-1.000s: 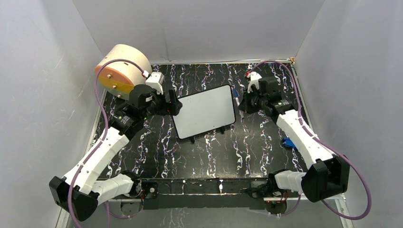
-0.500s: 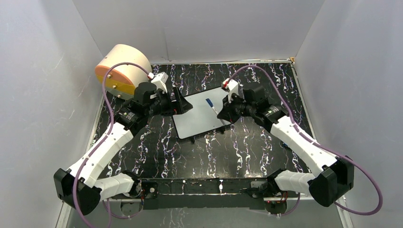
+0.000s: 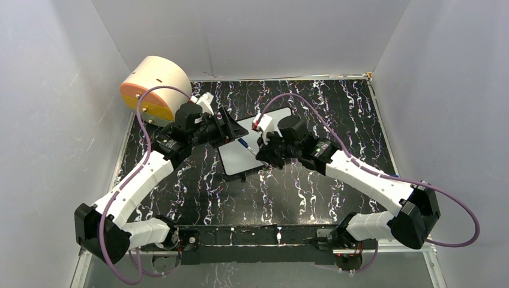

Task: Write a sentence on the whiteboard
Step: Open the whiteboard marker at the center of the board.

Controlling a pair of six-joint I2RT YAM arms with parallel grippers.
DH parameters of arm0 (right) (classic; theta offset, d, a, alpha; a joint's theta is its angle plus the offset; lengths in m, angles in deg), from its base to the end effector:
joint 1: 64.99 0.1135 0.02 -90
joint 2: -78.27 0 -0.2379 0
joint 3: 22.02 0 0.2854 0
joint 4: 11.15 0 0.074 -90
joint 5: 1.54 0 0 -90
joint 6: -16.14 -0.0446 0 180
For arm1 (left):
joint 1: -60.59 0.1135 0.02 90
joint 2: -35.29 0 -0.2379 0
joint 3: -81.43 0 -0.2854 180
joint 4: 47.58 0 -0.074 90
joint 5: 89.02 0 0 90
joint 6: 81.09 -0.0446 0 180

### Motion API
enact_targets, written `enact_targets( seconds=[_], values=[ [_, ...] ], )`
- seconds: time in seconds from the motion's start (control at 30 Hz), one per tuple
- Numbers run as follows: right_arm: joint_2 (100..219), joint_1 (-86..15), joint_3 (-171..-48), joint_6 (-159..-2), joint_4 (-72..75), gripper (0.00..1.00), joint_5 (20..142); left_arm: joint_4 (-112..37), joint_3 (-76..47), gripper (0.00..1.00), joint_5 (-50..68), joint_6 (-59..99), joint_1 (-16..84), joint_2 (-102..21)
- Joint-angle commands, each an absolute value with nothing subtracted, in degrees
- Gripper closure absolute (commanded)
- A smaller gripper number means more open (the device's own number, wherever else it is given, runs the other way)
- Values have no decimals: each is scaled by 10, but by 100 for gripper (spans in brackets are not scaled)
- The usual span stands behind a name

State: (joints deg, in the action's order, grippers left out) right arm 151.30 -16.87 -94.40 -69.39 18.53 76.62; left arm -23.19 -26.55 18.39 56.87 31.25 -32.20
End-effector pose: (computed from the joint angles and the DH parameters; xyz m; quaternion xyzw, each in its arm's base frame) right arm 0.2185 0.2574 0.2784 -0.4282 0.7508 0.2670 0.4261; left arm 0.2751 -0.1699 0.3162 -0.0451 0.8124 -0.4515 0.3662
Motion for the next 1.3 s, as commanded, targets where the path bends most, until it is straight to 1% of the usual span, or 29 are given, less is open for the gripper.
enact_targets(
  seconds=[0.0,0.1,0.3,0.4,0.47,0.53,0.63,0.67,0.7,0.73,0.8,0.83,0.93,1.07,1.27],
  values=[
    [1513,-149,-965,-679,134,100,806,-243,-280,33,198,588,317,-323],
    [1515,-141,-963,-678,122,100,813,-244,-287,39,195,591,317,-325],
    [1520,-130,-959,-676,109,100,840,-249,-289,65,213,593,317,-328],
    [1522,-127,-958,-675,104,100,848,-255,-293,83,219,596,317,-327],
    [1522,-125,-953,-677,94,100,844,-257,-296,98,219,599,317,-326],
    [1516,-125,-944,-687,77,100,838,-263,-302,100,218,604,317,-323],
    [1502,-125,-919,-719,36,95,826,-274,-318,100,206,615,317,-308],
    [1494,-125,-909,-731,20,92,827,-277,-324,100,201,620,317,-302],
    [1487,-125,-896,-745,1,85,827,-284,-331,100,196,626,317,-296],
    [1480,-126,-884,-762,-25,77,827,-290,-339,100,191,633,317,-289],
    [1464,-127,-858,-793,-63,68,825,-301,-355,100,181,645,317,-275],
    [1455,-129,-840,-810,-84,61,826,-306,-362,100,176,651,318,-269],
    [1425,-144,-791,-862,-153,49,819,-322,-380,100,160,670,319,-251],
    [1391,-173,-722,-950,-247,40,793,-374,-419,100,155,711,322,-225],
    [1374,-211,-632,-1077,-398,36,753,-475,-481,100,160,781,323,-198]
  ],
)
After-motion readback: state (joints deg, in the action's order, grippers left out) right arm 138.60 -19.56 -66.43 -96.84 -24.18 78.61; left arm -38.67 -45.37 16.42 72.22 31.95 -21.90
